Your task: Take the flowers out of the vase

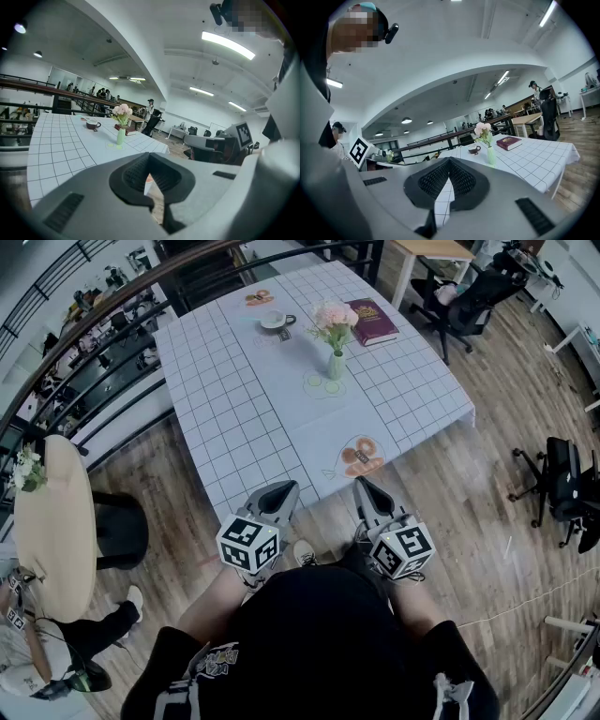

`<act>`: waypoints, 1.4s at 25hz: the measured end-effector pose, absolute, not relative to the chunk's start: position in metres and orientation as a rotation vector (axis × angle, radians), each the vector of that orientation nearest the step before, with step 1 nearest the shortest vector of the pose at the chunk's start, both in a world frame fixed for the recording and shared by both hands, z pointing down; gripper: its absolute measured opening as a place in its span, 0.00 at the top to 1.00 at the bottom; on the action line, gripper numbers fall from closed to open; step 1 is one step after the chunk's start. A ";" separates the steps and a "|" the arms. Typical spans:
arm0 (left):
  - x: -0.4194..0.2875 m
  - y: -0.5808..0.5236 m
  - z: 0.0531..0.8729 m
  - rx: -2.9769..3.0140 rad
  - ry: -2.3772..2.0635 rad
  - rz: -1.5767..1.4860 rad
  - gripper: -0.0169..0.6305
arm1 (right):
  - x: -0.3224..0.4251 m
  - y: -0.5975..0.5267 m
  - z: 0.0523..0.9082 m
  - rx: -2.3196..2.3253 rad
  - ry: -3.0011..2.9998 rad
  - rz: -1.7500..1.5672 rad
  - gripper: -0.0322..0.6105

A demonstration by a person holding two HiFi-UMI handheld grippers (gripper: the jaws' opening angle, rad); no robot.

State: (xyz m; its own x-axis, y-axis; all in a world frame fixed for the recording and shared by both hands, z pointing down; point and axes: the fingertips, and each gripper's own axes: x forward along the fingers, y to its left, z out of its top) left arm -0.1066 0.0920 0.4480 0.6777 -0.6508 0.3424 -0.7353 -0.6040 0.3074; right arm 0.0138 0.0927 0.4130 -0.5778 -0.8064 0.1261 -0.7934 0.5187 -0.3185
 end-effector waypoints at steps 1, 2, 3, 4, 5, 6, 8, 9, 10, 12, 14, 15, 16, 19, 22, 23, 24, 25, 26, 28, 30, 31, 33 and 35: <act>-0.106 0.093 0.449 2.467 -1.079 0.274 0.96 | 0.014 0.093 0.413 -1.425 2.705 -0.538 0.92; -0.106 0.094 0.450 2.466 -1.078 0.276 0.96 | 0.014 0.094 0.414 -1.425 2.705 -0.539 0.92; -0.106 0.095 0.450 2.465 -1.078 0.277 0.96 | 0.014 0.095 0.414 -1.425 2.705 -0.540 0.92; -0.105 0.096 0.450 2.464 -1.078 0.276 0.96 | 0.014 0.096 0.414 -1.425 2.706 -0.540 0.92; -0.105 0.097 0.450 2.464 -1.079 0.274 0.96 | 0.014 0.097 0.414 -1.424 2.706 -0.540 0.92; -0.105 0.098 0.450 2.464 -1.080 0.273 0.96 | 0.014 0.098 0.414 -1.420 2.704 -0.539 0.92; -0.105 0.099 0.449 2.464 -1.081 0.271 0.96 | 0.014 0.099 0.412 -1.404 2.698 -0.536 0.92; -0.104 0.099 0.448 2.465 -1.081 0.271 0.96 | 0.014 0.100 0.410 -1.393 2.696 -0.531 0.92; -0.104 0.099 0.448 2.465 -1.080 0.271 0.96 | 0.014 0.101 0.407 -1.384 2.697 -0.524 0.92; -0.102 0.100 0.447 2.467 -1.079 0.271 0.96 | 0.013 0.101 0.404 -1.374 2.702 -0.513 0.92; -0.102 0.100 0.446 2.468 -1.077 0.270 0.96 | 0.014 0.102 0.405 -1.367 2.703 -0.514 0.92; -0.101 0.100 0.446 2.469 -1.075 0.269 0.96 | 0.015 0.102 0.405 -1.365 2.703 -0.515 0.92; -0.101 0.100 0.446 2.470 -1.074 0.268 0.96 | 0.015 0.102 0.406 -1.362 2.704 -0.516 0.92; -0.100 0.099 0.447 2.467 -1.071 0.263 0.96 | 0.015 0.102 0.405 -1.358 2.707 -0.518 0.92; -0.100 0.099 0.448 2.465 -1.066 0.259 0.96 | 0.016 0.102 0.406 -1.362 2.708 -0.520 0.92; -0.100 0.099 0.448 2.465 -1.065 0.258 0.96 | 0.016 0.102 0.406 -1.365 2.710 -0.520 0.92; -0.100 0.098 0.448 2.466 -1.064 0.257 0.96 | 0.016 0.101 0.407 -1.366 2.712 -0.520 0.92; -0.101 0.098 0.448 2.466 -1.065 0.256 0.96 | 0.015 0.101 0.407 -1.366 2.714 -0.522 0.92; -0.101 0.098 0.448 2.466 -1.065 0.257 0.96 | 0.014 0.100 0.408 -1.366 2.717 -0.523 0.92; -0.103 0.097 0.449 2.466 -1.066 0.262 0.96 | 0.012 0.099 0.409 -1.362 2.723 -0.528 0.92; -0.105 0.097 0.450 2.466 -1.065 0.266 0.96 | 0.009 0.098 0.409 -1.356 2.729 -0.531 0.92; -0.105 0.098 0.451 2.465 -1.064 0.265 0.96 | 0.007 0.098 0.410 -1.354 2.731 -0.533 0.92; -0.107 0.098 0.452 2.462 -1.064 0.263 0.96 | 0.005 0.096 0.410 -1.353 2.732 -0.536 0.92; -0.108 0.098 0.453 2.458 -1.063 0.265 0.96 | 0.004 0.095 0.410 -1.355 2.730 -0.538 0.92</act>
